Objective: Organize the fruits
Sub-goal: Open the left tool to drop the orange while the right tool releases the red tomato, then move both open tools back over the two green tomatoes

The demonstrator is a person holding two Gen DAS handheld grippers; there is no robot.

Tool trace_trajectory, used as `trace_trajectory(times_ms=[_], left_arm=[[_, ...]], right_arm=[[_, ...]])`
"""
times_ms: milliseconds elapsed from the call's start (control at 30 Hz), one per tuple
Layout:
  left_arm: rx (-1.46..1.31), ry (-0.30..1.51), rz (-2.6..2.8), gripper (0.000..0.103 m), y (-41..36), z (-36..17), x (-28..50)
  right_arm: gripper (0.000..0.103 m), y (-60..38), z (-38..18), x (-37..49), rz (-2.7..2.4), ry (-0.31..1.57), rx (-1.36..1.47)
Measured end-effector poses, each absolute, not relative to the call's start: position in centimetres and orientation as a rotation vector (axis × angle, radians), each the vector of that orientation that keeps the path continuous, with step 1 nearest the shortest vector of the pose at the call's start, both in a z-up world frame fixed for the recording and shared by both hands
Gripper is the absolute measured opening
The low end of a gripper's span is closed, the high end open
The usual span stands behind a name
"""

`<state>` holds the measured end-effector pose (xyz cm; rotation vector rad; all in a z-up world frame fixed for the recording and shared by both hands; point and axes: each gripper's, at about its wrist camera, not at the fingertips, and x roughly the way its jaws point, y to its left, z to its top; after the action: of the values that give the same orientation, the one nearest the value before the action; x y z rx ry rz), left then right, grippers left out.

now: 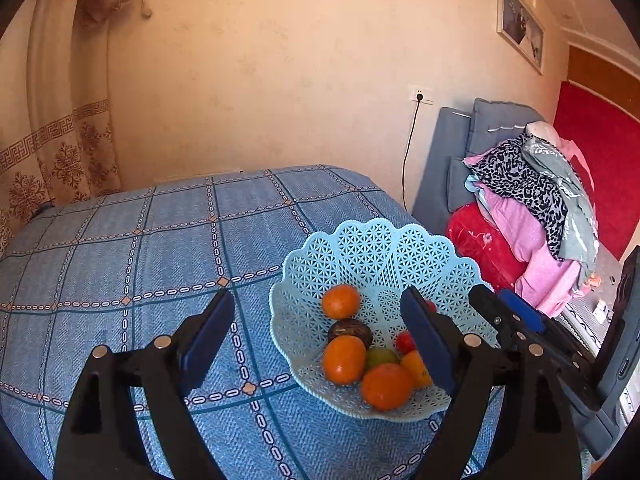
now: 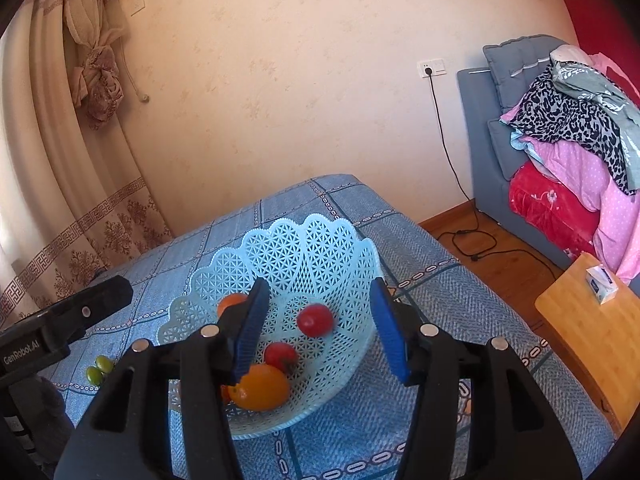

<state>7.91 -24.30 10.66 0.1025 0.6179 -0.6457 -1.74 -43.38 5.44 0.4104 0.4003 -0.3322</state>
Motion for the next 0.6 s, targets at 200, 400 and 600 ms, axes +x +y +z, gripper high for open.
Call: trace_trajectory(times_ms=[200, 400, 600], left_arm=[[0.102, 0.631, -0.628, 0.087, -23.8, 10.4, 7.8], [0.103, 0.623, -0.61, 0.087, -22.8, 10.5, 7.3], [0.101, 0.621, -0.584, 0.087, -21.3, 10.6, 7.1]], right_arm=[[0.054, -43.1, 5.3, -1.7, -0.329, 0.409, 0.407], [0.054, -42.7, 5.1, -1.5, -0.325, 0.42, 0.394], [0.054, -41.9, 5.3, -1.3, -0.302, 0.434, 0.373]])
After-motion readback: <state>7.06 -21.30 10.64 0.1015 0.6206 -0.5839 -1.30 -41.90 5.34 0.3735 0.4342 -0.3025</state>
